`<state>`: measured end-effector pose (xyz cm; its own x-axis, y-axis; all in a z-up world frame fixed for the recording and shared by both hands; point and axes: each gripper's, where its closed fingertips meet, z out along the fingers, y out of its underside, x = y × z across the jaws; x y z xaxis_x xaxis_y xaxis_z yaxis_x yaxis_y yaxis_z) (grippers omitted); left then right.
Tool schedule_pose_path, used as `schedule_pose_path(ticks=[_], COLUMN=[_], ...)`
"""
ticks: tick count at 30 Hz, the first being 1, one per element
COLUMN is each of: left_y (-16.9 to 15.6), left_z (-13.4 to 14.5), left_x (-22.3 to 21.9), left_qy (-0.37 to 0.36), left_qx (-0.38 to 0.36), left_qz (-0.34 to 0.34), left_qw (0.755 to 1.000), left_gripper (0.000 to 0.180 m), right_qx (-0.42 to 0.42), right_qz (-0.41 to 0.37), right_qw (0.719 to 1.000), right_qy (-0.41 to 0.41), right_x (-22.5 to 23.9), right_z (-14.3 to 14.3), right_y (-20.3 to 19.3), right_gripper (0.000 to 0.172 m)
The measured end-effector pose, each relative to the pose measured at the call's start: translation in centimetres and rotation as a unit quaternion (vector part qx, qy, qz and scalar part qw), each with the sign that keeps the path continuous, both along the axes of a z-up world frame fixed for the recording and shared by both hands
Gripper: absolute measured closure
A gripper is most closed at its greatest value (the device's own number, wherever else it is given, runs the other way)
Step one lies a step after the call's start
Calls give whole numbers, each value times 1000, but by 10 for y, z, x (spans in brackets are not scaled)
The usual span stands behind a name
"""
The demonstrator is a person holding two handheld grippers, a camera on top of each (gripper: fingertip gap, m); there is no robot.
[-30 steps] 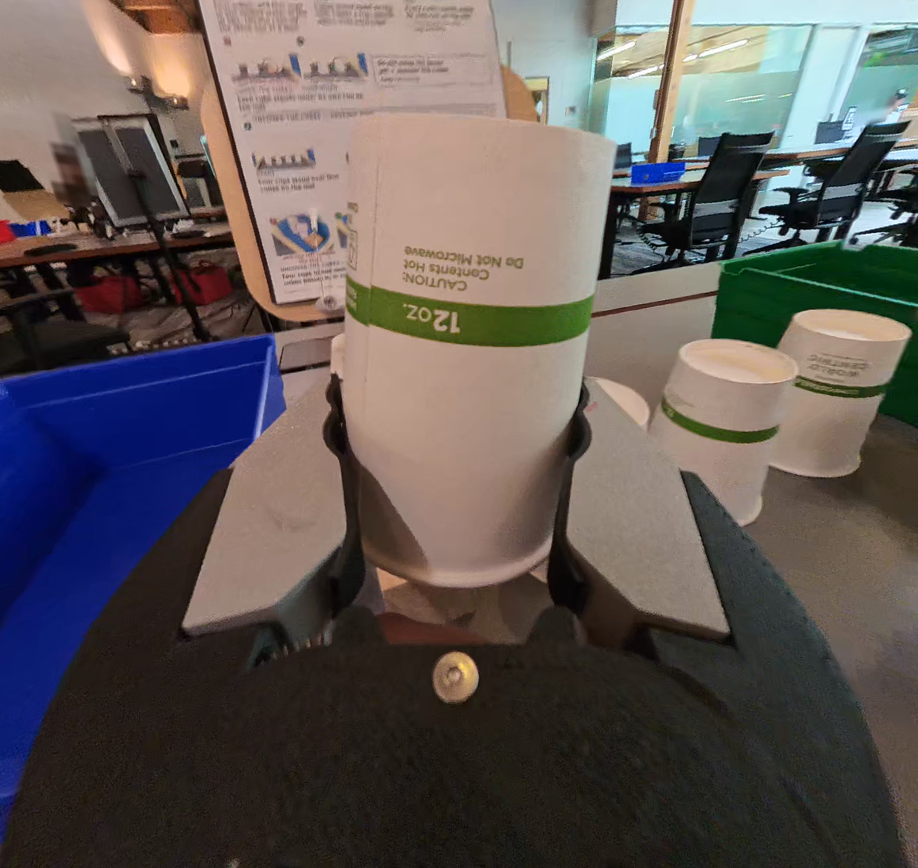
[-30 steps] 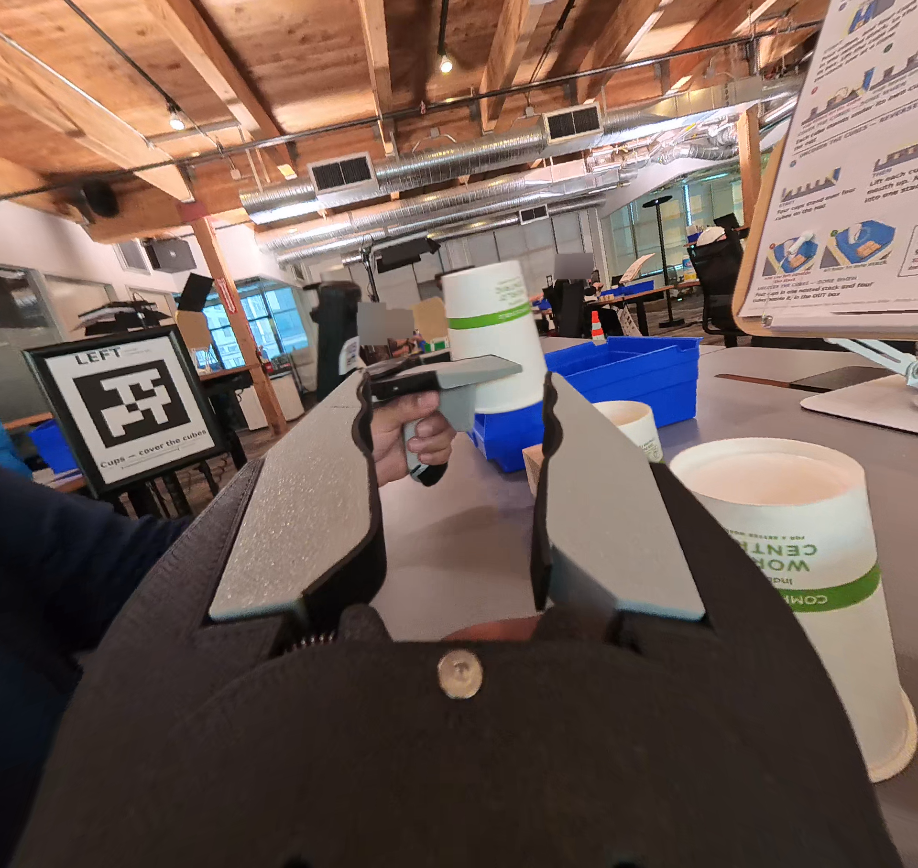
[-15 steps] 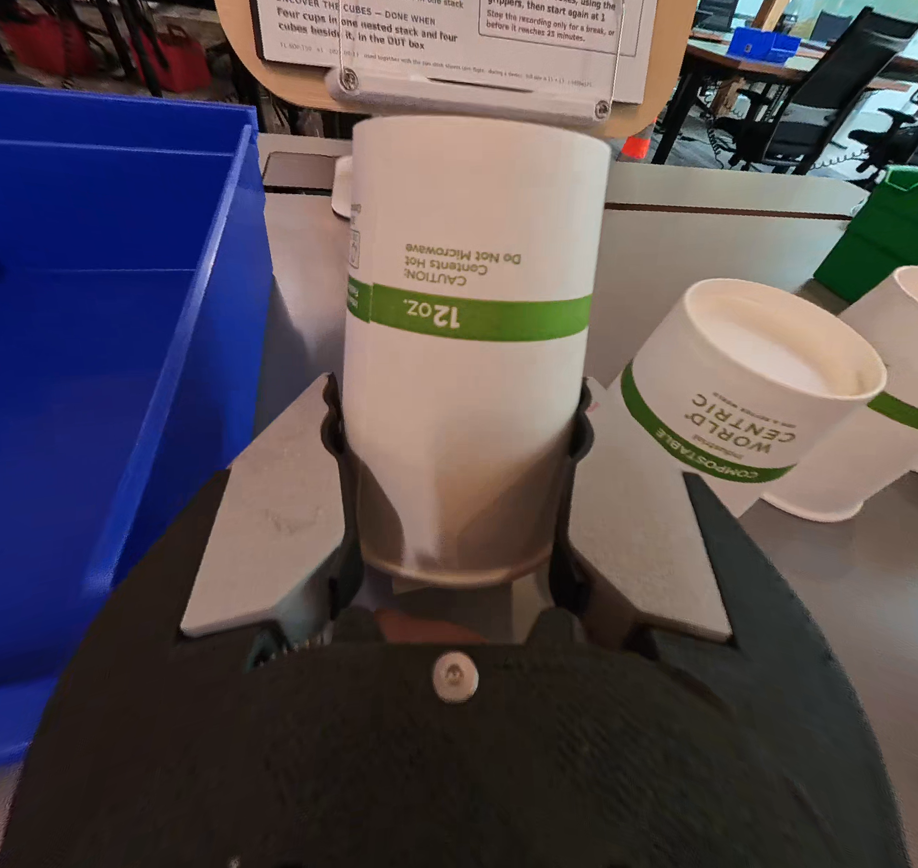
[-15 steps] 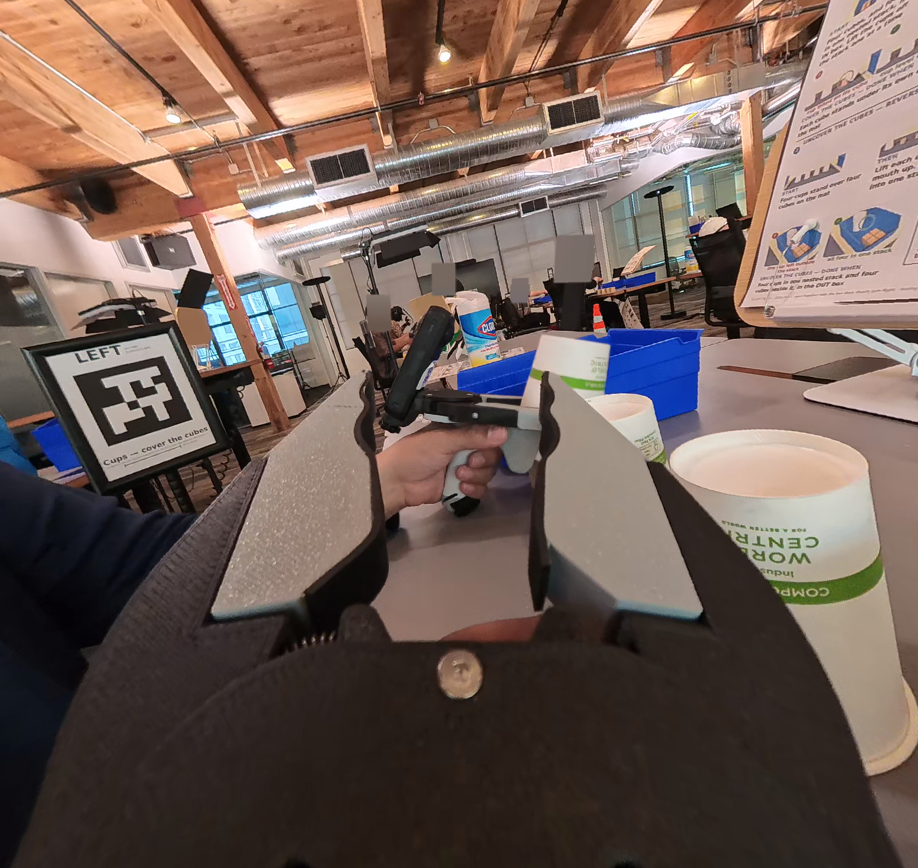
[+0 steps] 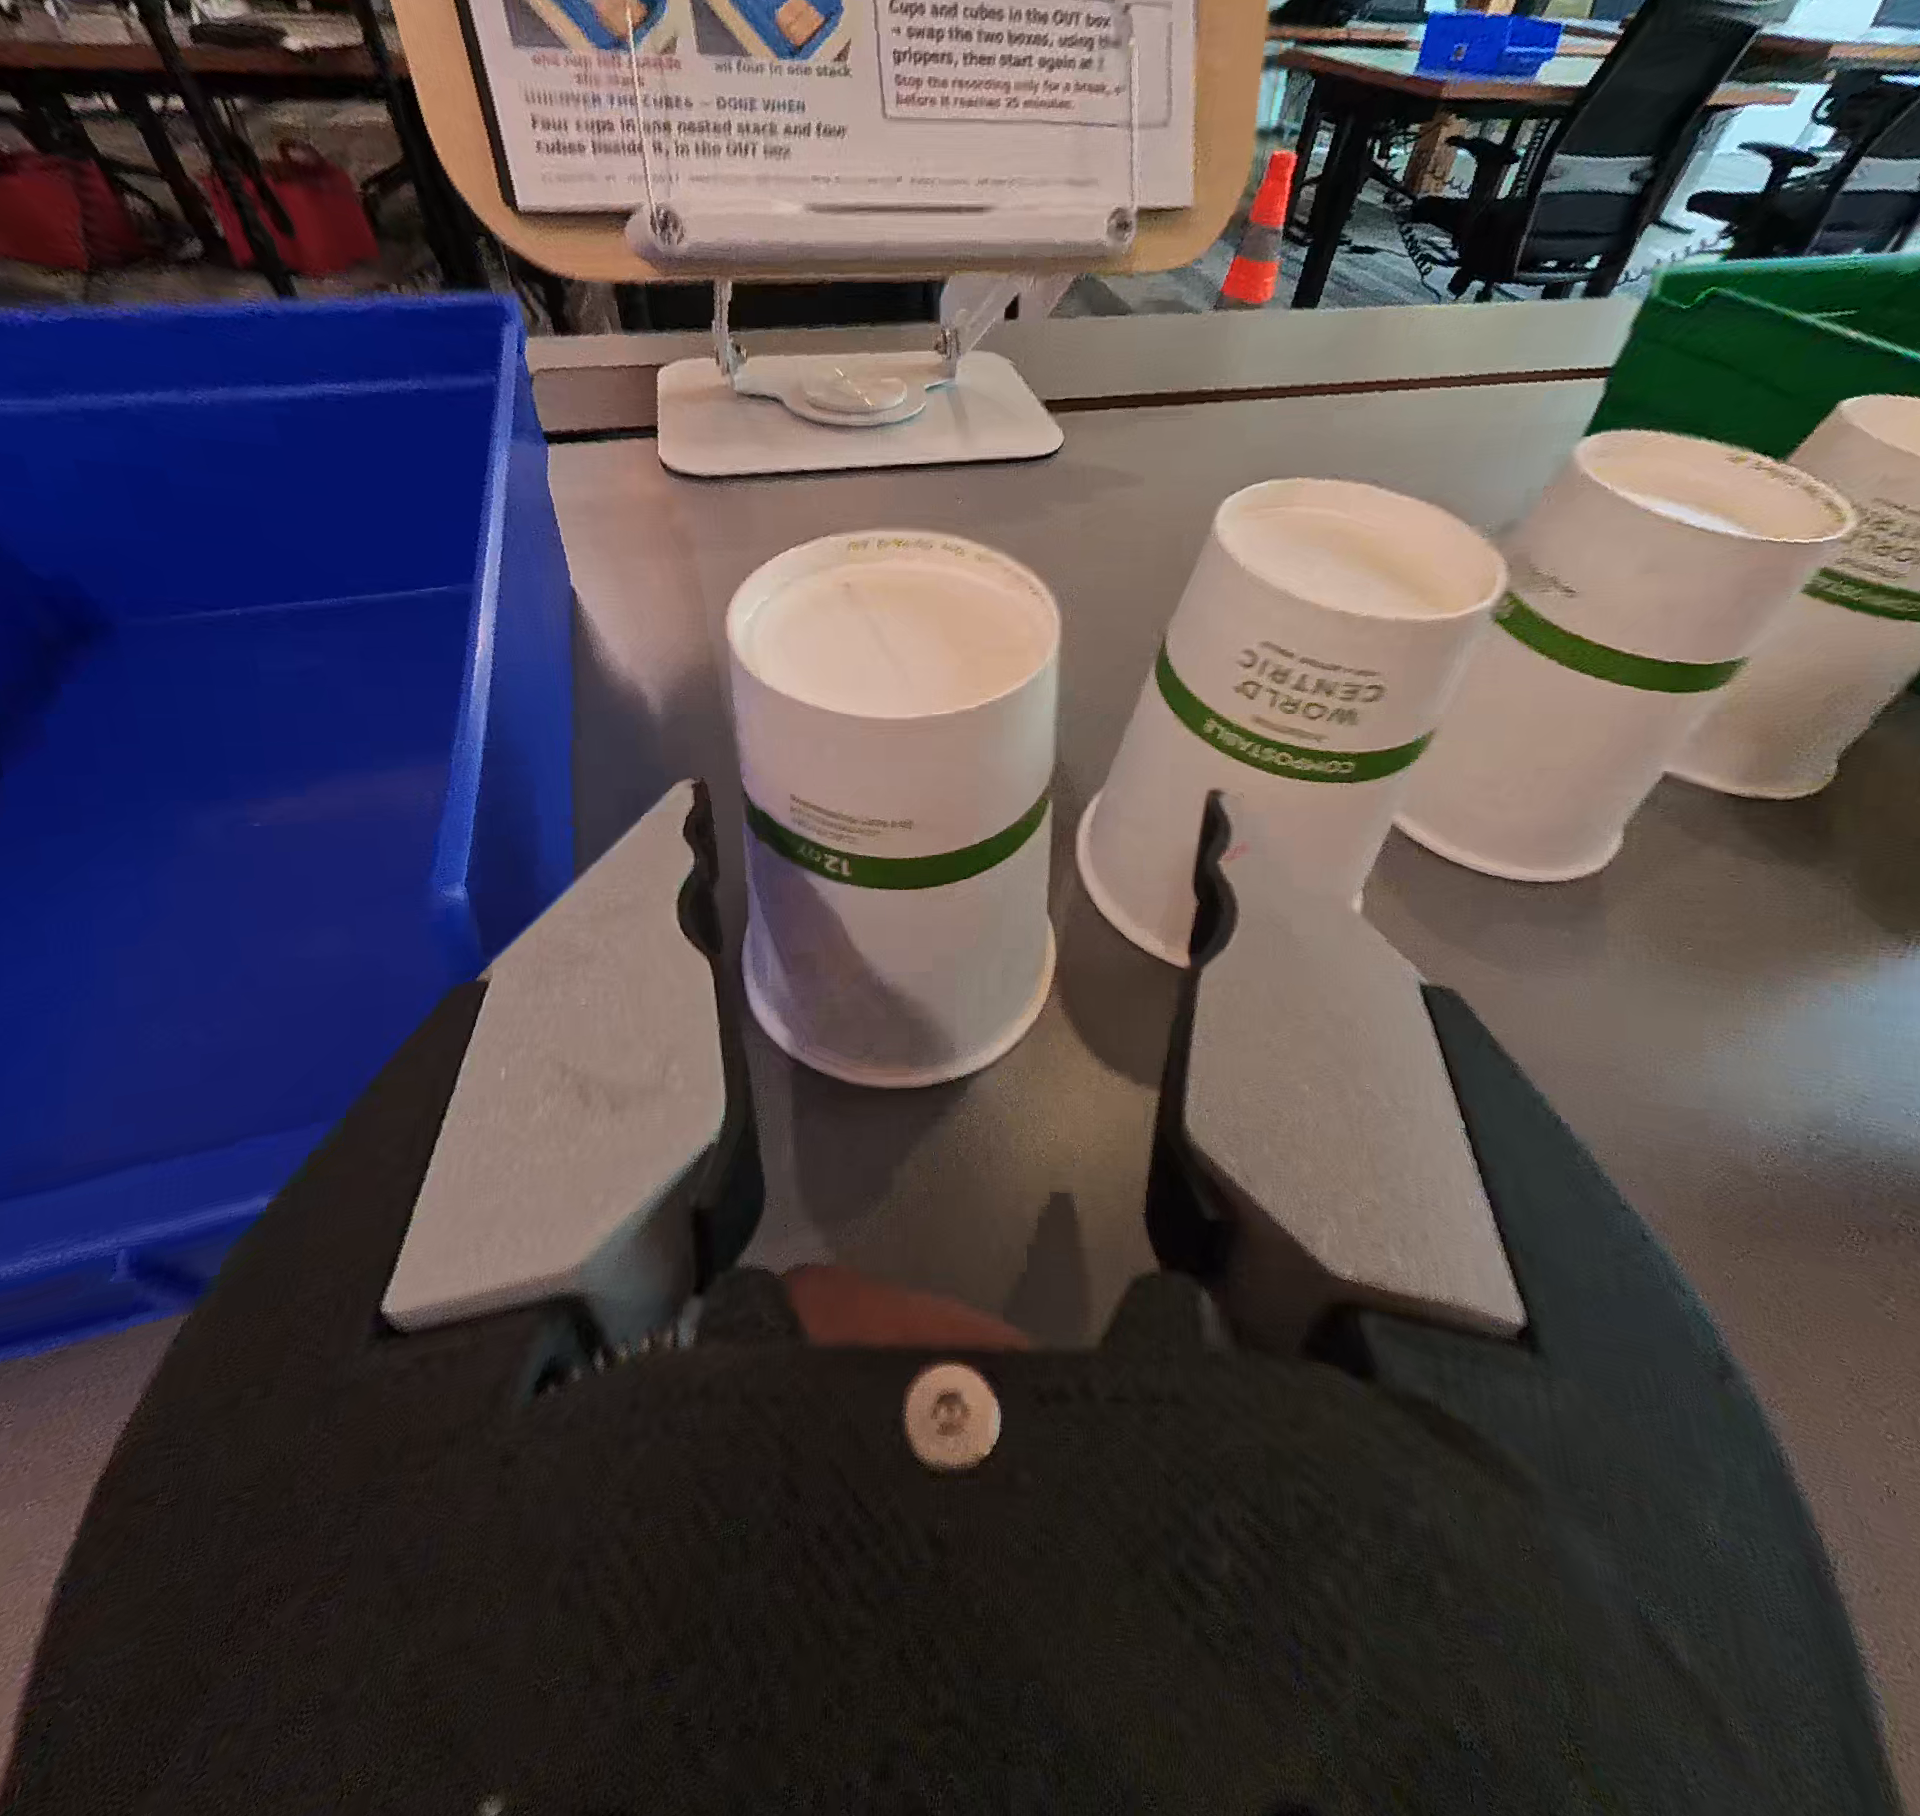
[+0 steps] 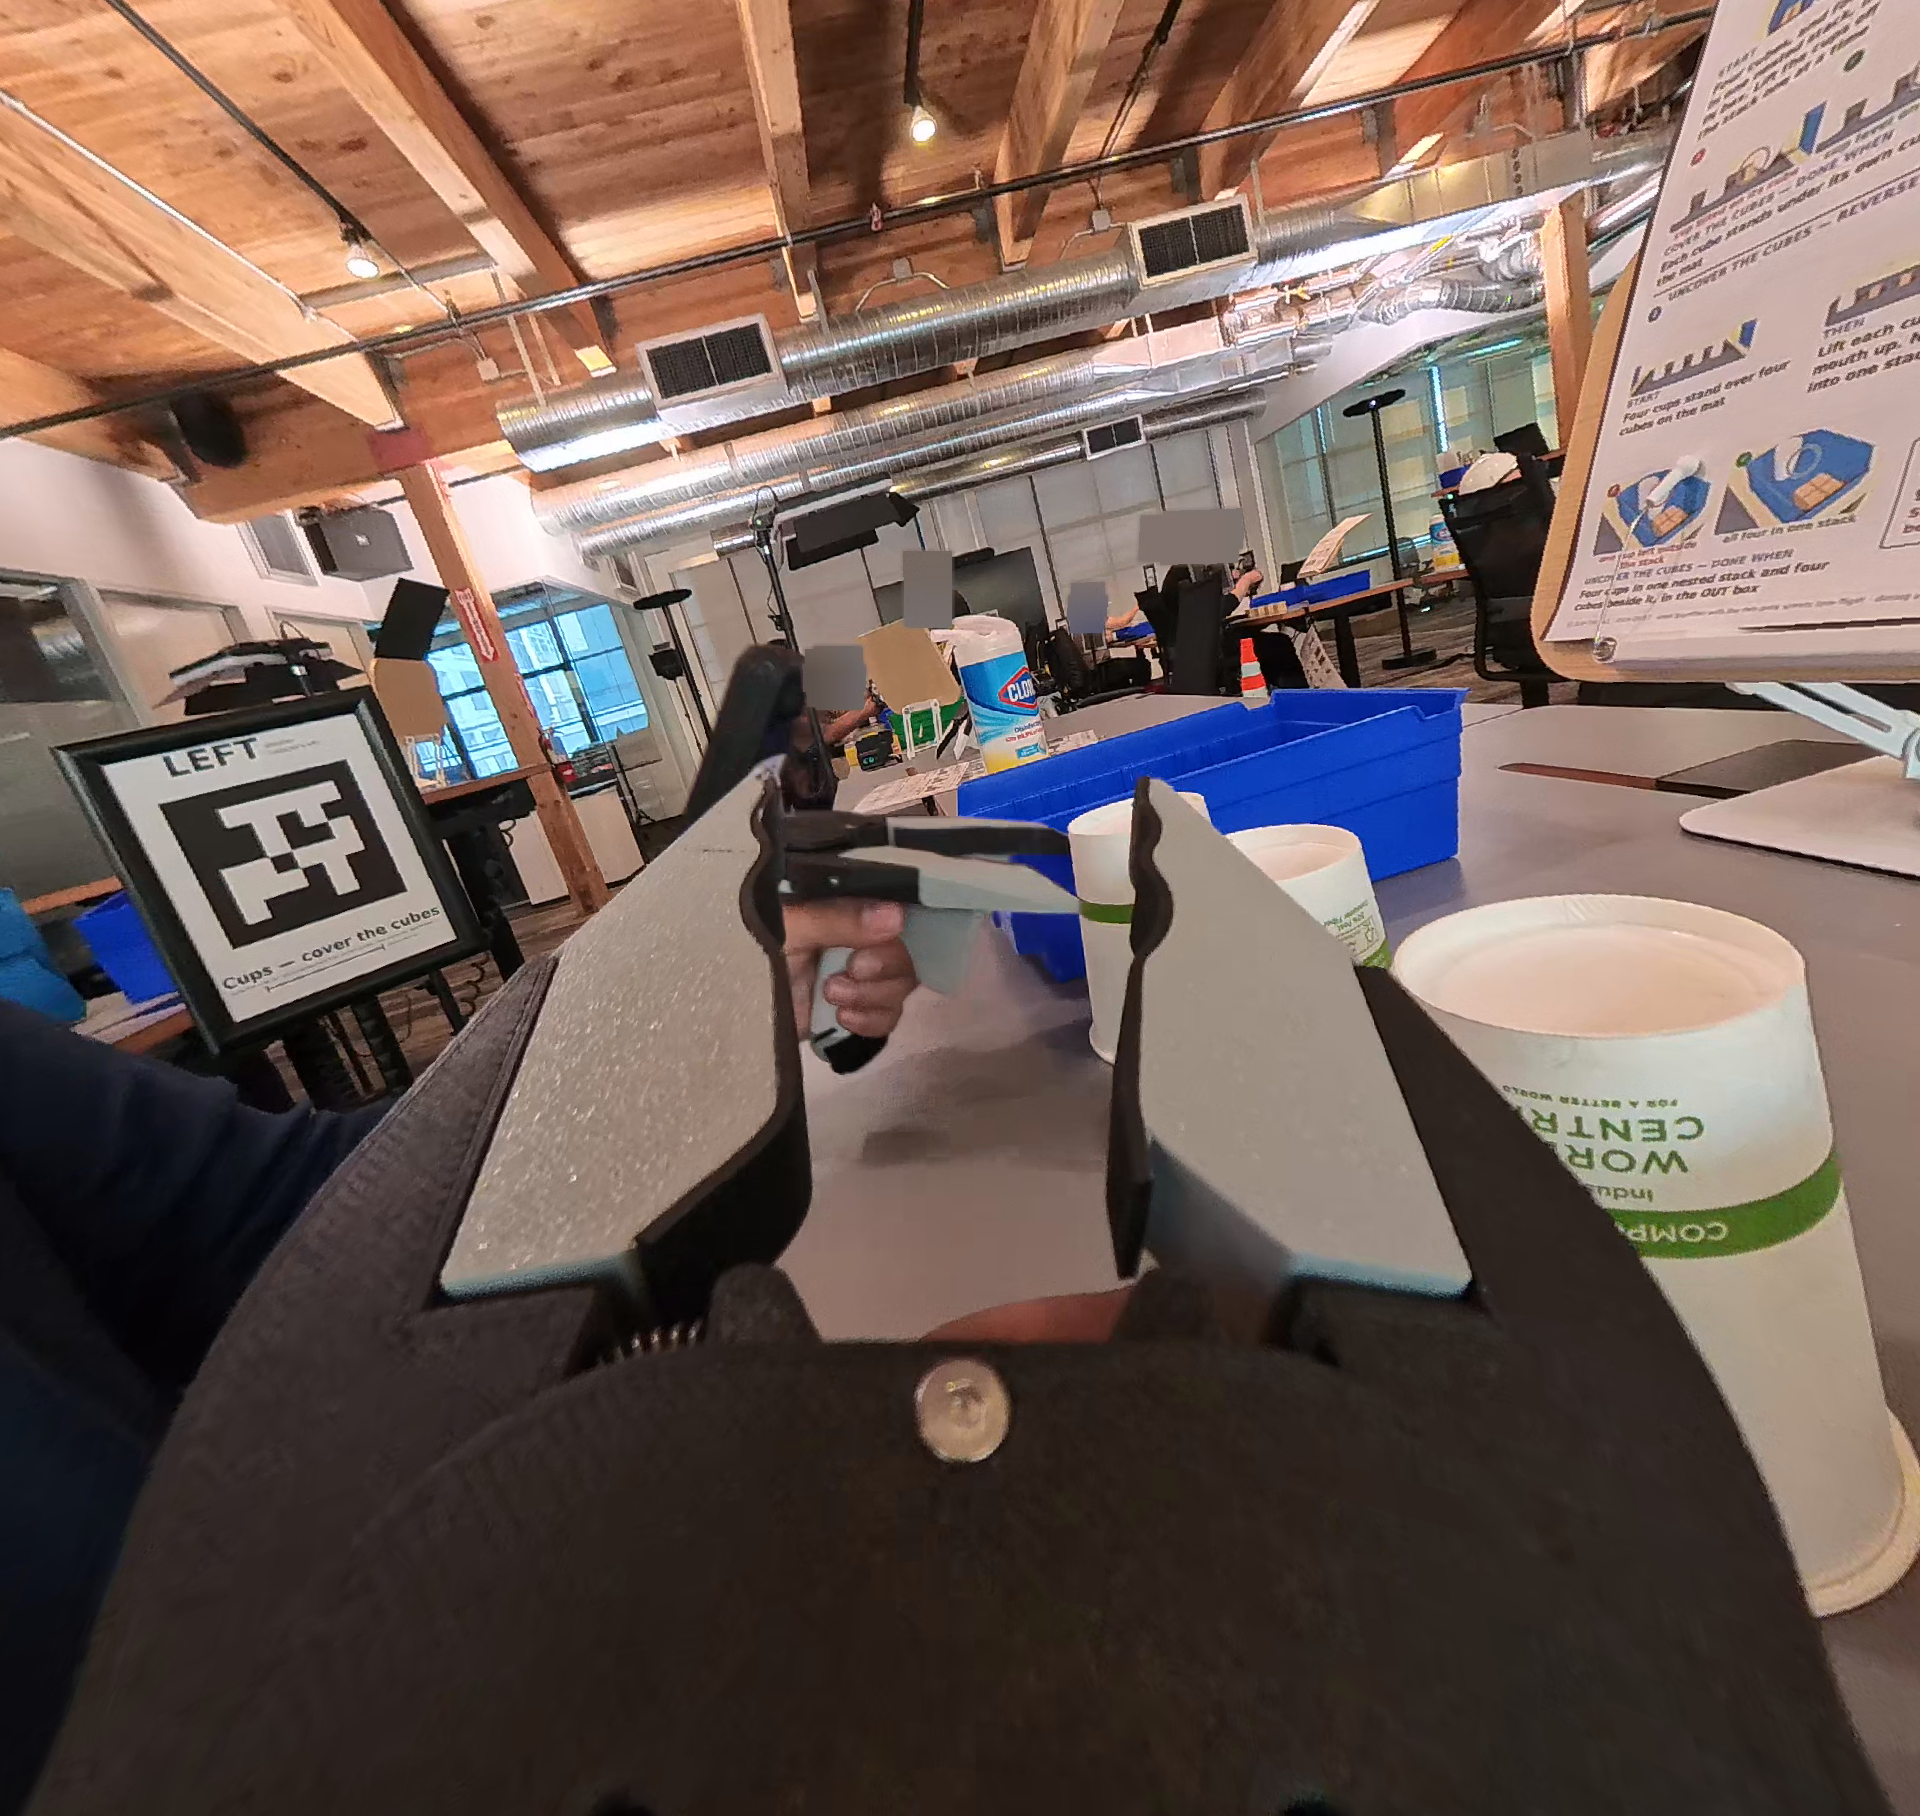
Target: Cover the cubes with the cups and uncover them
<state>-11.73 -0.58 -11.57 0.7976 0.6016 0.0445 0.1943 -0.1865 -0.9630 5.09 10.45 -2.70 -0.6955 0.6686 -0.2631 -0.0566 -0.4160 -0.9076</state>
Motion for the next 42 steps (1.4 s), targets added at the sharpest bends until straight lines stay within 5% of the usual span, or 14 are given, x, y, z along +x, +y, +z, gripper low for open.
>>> schedule_pose_path(ticks=[7,11,15,20,23,27,29,31,34,42], left_y=[16,72,130,187,182,170,176,184,185,191], left_z=[79,89,102,81,78,85,68,41,37,27], left_x=[31,56,94,116,116,141,142,130,119,86], left_qy=[162,184,281,285,276,245,186,188,247,246], left_qx=[6,16,18,29,79,129,110,23,-16,-47], left_qz=[-10,-97,-167,-235,-221,-314,-345,-336,-285,-204], left_qw=[987,978,945,929,932,908,914,923,926,946], left_gripper=[112,107,116,115,119,130,131,128,132,129], right_qx=[32,97,156,165,150,160,167,169,210,392], right_qz=[-55,-160,-273,-329,-370,-433,-407,-364,-336,-323], right_qw=[998,982,944,928,914,886,898,916,915,826], right_qy=[6,31,100,59,67,35,10,-19,-78,-246], right_x=[-6,-11,-2,-12,-4,-3,-7,-8,-7,-6], right_z=[-4,-5,7,-1,7,3,-5,-9,-13,-58], right_y=[8,26,41,64,83,114,114,112,119,147], right_gripper=[109,111,120,108,113,111,113,114,113,116])
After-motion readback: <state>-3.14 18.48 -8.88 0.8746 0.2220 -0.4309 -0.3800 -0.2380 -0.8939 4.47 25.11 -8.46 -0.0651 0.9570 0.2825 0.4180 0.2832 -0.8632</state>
